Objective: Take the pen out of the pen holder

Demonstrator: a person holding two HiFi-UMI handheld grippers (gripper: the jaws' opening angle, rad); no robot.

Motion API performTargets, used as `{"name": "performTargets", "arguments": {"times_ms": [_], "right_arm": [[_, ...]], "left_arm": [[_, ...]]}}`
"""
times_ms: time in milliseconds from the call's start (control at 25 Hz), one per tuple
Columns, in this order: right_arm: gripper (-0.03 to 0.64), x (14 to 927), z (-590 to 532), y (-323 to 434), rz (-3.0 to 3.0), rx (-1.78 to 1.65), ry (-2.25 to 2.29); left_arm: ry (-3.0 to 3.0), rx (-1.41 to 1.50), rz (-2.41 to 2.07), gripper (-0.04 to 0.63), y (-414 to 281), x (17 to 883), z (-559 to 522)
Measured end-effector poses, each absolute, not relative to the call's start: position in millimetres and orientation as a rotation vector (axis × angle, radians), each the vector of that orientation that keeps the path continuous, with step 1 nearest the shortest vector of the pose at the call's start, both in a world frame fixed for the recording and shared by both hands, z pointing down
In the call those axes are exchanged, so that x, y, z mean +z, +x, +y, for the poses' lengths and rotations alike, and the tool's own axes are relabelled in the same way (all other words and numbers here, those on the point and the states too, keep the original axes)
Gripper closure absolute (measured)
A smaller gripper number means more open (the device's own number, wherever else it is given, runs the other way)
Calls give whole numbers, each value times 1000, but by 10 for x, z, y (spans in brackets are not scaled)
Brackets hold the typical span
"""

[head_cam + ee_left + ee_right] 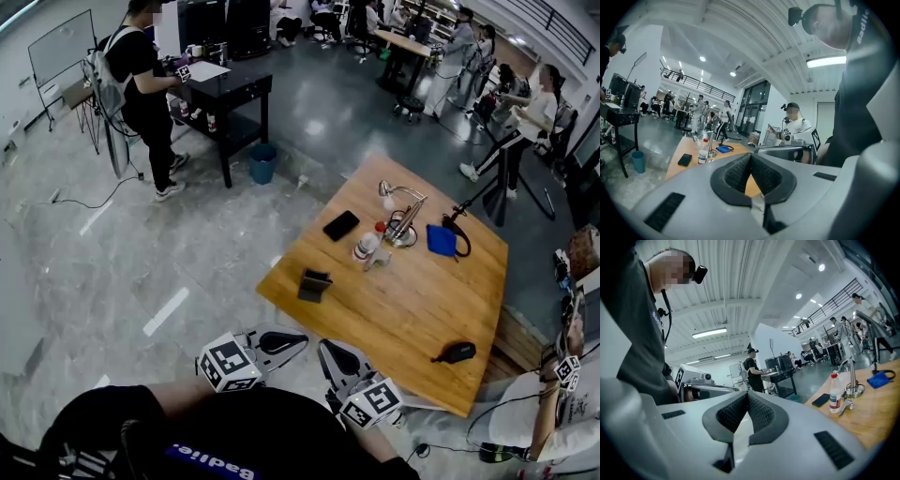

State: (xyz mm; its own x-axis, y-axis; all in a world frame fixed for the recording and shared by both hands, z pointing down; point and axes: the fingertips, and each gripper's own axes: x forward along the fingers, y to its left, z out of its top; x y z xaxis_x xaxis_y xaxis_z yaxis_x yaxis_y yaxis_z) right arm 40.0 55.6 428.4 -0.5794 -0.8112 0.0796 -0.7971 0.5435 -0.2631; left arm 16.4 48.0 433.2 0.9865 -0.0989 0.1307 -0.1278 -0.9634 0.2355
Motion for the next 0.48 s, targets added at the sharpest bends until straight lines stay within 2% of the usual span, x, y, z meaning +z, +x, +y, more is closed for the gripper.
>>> {"name": "performTargets", "arguments": {"times_ms": [480], "right_arm": [[611, 4444, 744, 676, 2776, -454, -1281]], "left_arm": [[2859, 194, -340, 586, 390, 4462, 707]]}}
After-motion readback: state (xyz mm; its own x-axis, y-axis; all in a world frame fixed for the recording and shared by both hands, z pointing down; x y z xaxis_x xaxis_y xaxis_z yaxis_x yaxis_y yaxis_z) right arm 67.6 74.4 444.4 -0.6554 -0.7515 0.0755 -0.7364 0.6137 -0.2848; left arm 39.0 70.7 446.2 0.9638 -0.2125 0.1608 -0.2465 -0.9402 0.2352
